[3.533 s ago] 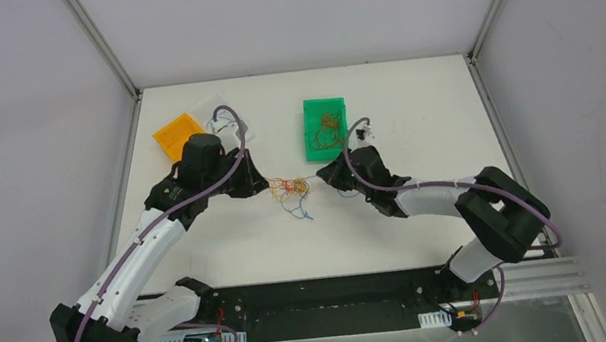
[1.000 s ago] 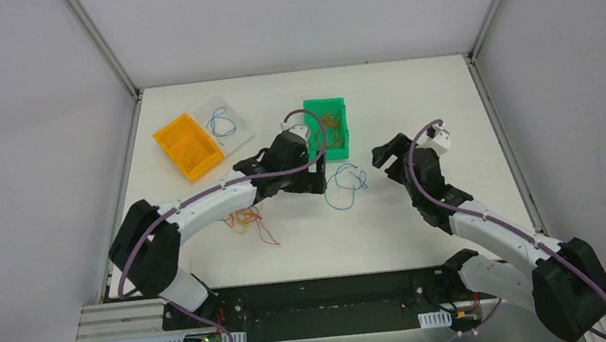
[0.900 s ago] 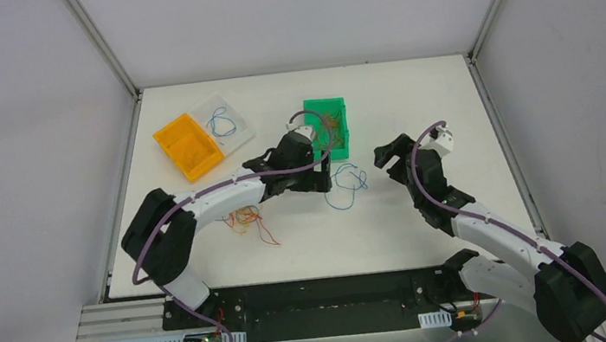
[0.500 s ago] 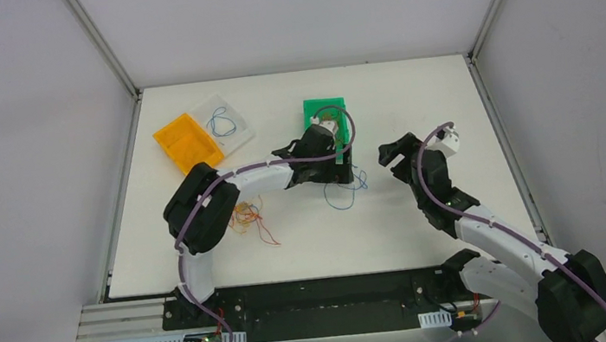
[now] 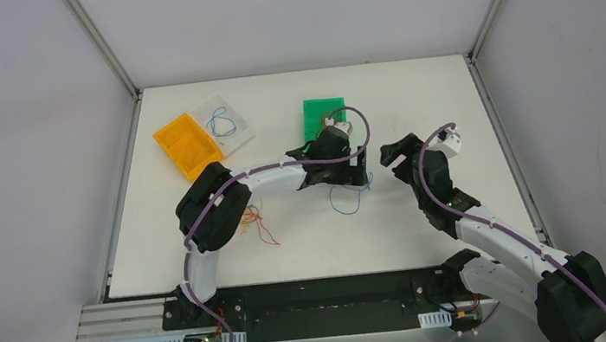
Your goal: Untangle the cables
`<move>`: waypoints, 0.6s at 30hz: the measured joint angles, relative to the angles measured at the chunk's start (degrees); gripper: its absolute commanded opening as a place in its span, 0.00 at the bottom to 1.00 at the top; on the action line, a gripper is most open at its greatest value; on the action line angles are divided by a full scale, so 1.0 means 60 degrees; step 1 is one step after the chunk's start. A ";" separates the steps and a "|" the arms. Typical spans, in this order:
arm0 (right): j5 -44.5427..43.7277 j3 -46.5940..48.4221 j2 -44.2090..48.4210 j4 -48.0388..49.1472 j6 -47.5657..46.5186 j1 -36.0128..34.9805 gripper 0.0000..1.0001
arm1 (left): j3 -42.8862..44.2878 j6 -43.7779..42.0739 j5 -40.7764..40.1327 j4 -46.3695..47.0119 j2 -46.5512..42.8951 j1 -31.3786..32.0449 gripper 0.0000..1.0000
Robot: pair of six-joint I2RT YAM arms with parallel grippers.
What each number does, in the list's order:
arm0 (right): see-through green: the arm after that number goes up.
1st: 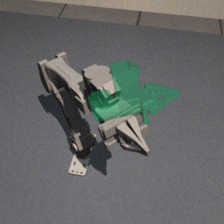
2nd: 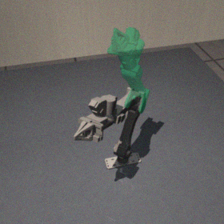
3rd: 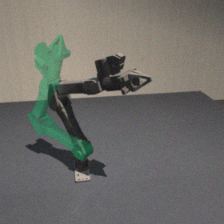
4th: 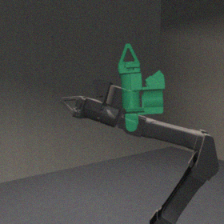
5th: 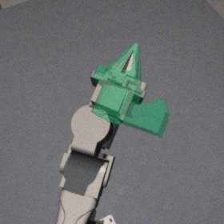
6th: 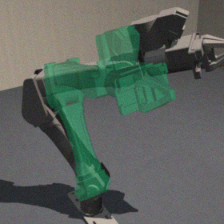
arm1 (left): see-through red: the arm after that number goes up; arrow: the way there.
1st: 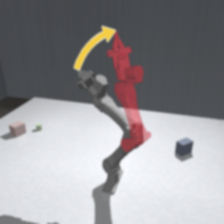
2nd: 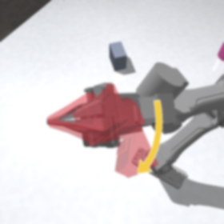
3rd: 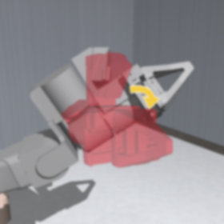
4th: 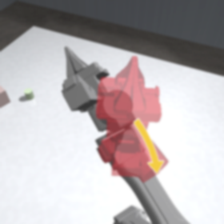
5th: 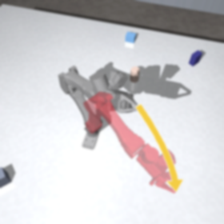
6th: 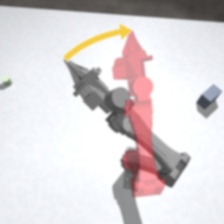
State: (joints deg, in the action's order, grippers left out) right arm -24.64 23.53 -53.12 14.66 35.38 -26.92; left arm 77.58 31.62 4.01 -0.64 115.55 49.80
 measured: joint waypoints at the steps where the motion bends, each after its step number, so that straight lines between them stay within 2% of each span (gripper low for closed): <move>1: 0.0004 0.0000 0.0004 0.0000 0.0000 0.0004 0.79 | -0.0044 0.0073 -0.0022 0.0080 -0.0011 0.0000 0.99; 7: 0.0015 0.0000 0.0000 0.0000 0.0000 0.0018 0.79 | -0.1147 0.0171 0.0033 0.1009 -0.0656 0.0000 0.99; 15: 0.0146 0.0000 -0.0022 0.0004 0.0007 0.0036 0.79 | -0.0874 -0.0149 0.0248 0.1009 -0.0707 0.0084 0.99; 18: 0.0175 0.0000 -0.0040 0.0007 0.0007 0.0036 0.79 | -0.0448 -0.0229 0.0091 0.0532 -0.0605 0.0160 0.99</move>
State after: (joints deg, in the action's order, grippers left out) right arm -23.59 23.53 -53.36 14.70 35.42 -26.70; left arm 74.89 30.24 4.56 2.55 111.92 50.76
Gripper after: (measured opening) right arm 0.794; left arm 0.990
